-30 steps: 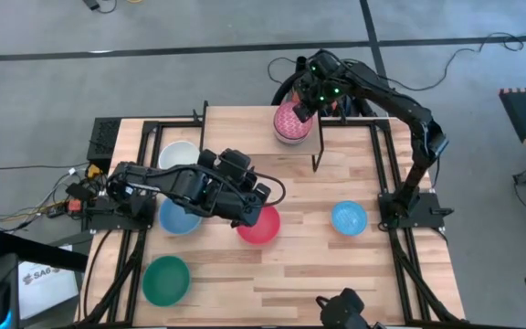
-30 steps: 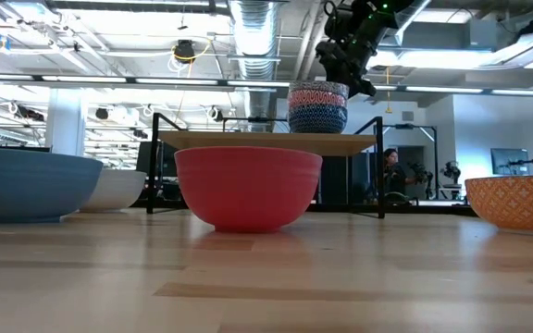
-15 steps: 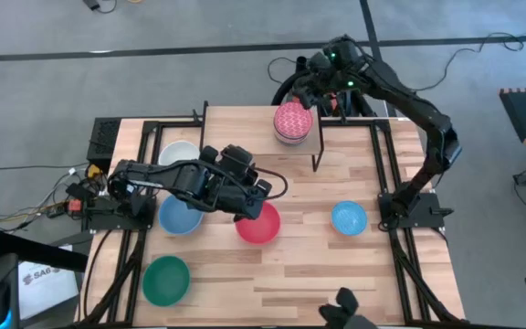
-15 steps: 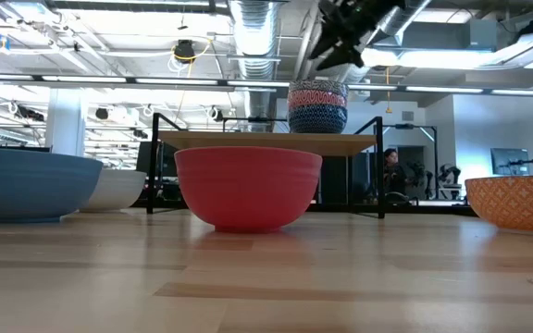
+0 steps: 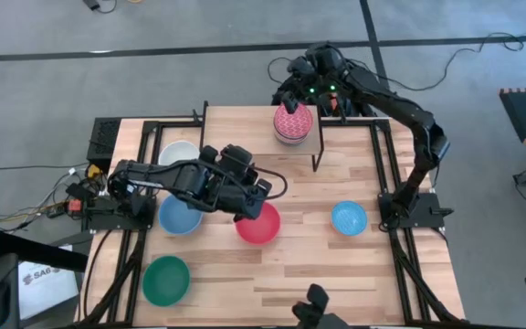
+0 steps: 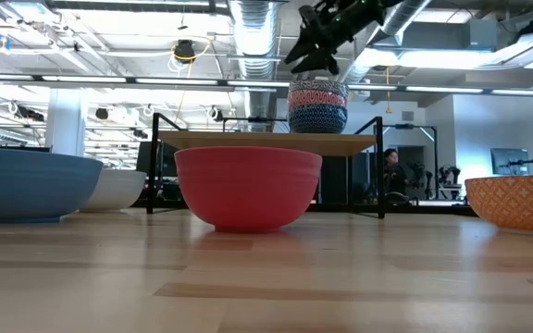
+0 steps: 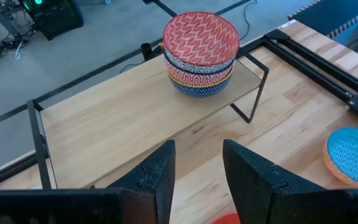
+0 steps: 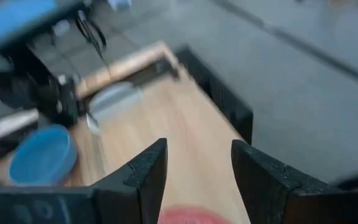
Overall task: Place and stack bowls onto a shelf
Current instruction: Stack the light blue patterned bowl on top of the red patterned bowl on the shelf
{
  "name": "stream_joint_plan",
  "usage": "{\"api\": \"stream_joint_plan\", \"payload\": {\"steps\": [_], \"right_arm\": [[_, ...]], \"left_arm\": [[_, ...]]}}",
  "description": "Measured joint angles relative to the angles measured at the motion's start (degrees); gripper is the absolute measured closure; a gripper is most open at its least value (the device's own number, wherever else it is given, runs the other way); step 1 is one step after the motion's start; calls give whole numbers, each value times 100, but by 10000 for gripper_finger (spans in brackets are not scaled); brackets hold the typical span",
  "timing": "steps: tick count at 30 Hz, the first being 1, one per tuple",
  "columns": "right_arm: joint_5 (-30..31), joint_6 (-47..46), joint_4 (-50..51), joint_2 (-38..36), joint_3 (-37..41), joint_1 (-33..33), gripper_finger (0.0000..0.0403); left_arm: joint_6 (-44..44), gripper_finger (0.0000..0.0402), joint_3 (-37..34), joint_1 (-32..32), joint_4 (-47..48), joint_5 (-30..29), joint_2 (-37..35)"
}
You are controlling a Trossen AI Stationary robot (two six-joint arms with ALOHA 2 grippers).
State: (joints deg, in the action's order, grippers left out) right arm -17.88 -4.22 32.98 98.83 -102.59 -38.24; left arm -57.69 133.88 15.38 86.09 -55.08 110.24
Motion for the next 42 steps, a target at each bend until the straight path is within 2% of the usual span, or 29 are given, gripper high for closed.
{"api": "stream_joint_plan", "payload": {"steps": [3,9,13,16,19,22,27,32,35,37,42], "right_arm": [[-72,-65,-482,-18,168,57,200],[-1150,-546,-767,-332,138,-8,200],[-1262,-586,-386,-1078,119,-1,200],[-1255,-514,186,-1663,243,101,200],[-1107,-582,987,-2218,637,264,200],[-476,-828,1769,-2814,1247,601,200],[627,-1591,2321,-3974,2213,1395,200],[974,-2671,2863,-4895,2874,2023,200],[1042,-3198,3407,-5210,3066,2360,200],[1088,-3484,3806,-5304,3116,2571,200],[1390,-4118,4670,-5356,3148,3083,200]], "left_arm": [[0,281,0,1,18,-76,0],[382,281,0,-96,3,-56,0],[478,281,-56,-120,-120,44,40],[722,281,-401,-96,-748,123,44],[1297,281,-943,-108,-1894,506,52],[1736,281,-1510,-154,-3053,930,55],[1842,281,-1993,-214,-3949,1372,59],[1941,281,-2700,-228,-5756,1864,52],[2044,281,-3247,-289,-7403,2070,187],[2063,281,-3436,-364,-7843,2196,395],[1871,281,-3371,-606,-8780,2759,1108]]}}
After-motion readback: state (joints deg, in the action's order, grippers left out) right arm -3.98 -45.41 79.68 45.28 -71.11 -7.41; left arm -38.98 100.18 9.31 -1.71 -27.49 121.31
